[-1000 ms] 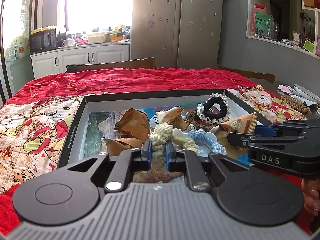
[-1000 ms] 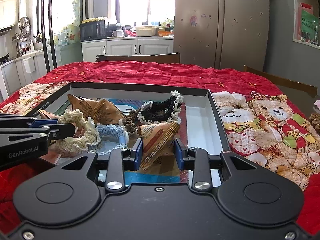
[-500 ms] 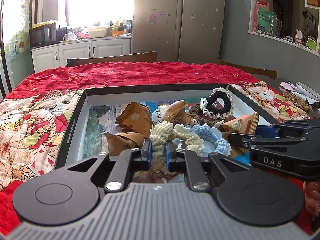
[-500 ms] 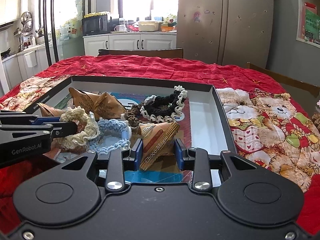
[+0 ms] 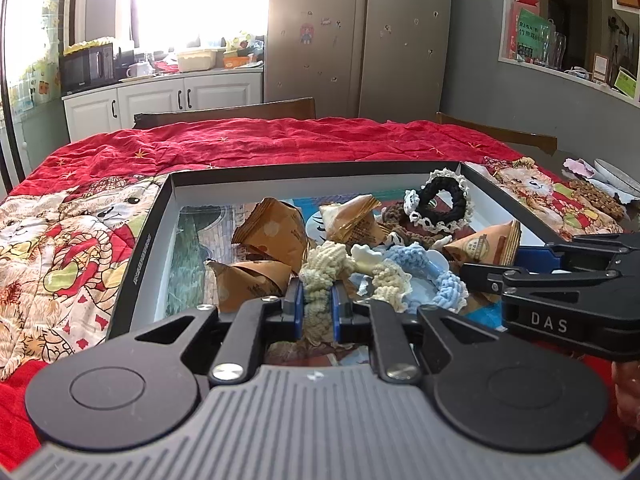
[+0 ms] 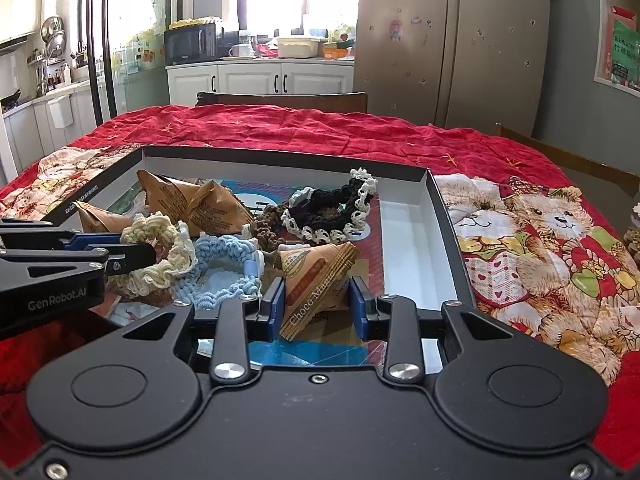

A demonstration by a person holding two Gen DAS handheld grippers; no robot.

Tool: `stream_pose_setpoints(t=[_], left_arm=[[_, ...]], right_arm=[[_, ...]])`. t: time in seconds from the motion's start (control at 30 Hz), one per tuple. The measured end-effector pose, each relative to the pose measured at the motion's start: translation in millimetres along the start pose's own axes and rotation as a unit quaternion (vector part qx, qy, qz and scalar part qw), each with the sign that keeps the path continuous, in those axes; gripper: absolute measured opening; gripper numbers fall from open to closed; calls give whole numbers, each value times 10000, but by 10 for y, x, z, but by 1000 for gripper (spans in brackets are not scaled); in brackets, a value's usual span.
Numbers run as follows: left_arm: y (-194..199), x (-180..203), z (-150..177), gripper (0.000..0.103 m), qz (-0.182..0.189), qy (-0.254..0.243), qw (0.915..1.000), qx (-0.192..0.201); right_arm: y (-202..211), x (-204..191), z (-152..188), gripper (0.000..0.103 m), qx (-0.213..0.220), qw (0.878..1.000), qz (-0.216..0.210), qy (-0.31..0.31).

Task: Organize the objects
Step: 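Lower the cream scrunchie into the box with the left tool while the right tool lowers the pyramid inside, then open both tools to release the scrunchie and pyramid, then withdraw from the box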

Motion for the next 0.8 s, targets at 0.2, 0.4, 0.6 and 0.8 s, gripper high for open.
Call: stream_pose_setpoints(t=[0.2,0.4,0.6,0.8], left_arm=[[-4,3,1,18,-8,-5,10000,-2],[2,-4,2,37,-6,-1,10000,25],[40,2,-16,43,-4,5,10000,99],[107,20,-42,57,7,0,9998,201]], right_arm=[[-5,-2,0,33,-8,10000,6,9],[-7,-1,-2,33,-4,10000,3,-7],[1,-4,-12,40,54,10000,21,26],[57,-9,-30,52,234,9997,32,72]])
Point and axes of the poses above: each gripper's, at about its wrist camera, not at the fingertips, and y roughly against the way its jaws point, x to its right, z to its underside, the point moved 5 cm from there along -y, roughly the way its jaws point, and after that the axes turned 5 degrees about -y, right-handed, at the moved point
